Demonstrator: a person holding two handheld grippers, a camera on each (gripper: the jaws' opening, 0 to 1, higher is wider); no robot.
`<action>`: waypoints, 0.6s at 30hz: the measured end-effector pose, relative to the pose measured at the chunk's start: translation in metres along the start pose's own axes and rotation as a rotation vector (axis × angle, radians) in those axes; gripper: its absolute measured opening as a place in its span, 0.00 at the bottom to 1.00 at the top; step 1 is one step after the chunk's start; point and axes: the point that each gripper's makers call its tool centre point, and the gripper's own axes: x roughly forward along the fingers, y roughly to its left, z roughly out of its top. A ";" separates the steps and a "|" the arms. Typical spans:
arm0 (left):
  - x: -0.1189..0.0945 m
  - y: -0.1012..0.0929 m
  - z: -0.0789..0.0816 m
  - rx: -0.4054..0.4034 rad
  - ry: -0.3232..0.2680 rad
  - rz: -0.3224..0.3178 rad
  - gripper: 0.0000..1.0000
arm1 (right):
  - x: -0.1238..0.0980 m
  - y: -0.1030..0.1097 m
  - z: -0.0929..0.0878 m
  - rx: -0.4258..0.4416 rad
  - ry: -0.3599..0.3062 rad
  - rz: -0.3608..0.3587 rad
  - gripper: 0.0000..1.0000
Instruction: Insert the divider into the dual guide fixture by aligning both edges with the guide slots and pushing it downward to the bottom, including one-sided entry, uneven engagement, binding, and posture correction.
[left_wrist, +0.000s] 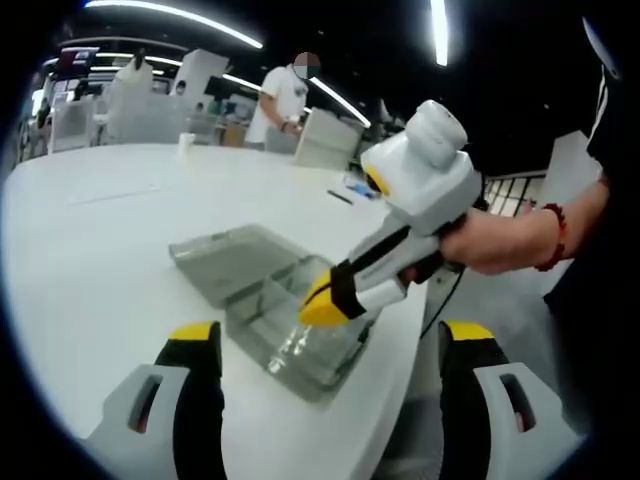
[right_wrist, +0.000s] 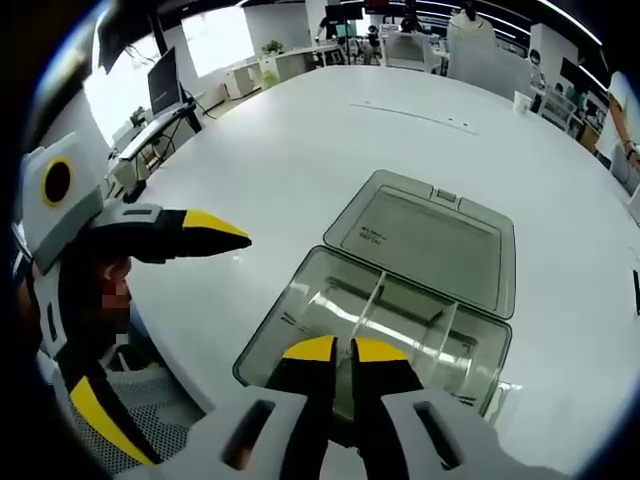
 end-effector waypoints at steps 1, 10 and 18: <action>-0.001 -0.001 0.000 0.003 0.001 0.004 0.88 | 0.000 0.001 0.000 -0.004 -0.004 0.004 0.00; -0.009 -0.017 0.004 0.032 0.007 0.031 0.88 | -0.005 0.002 0.001 -0.051 -0.055 0.061 0.03; -0.011 -0.038 0.007 0.043 0.012 0.051 0.88 | -0.022 -0.001 0.005 -0.019 -0.157 0.085 0.05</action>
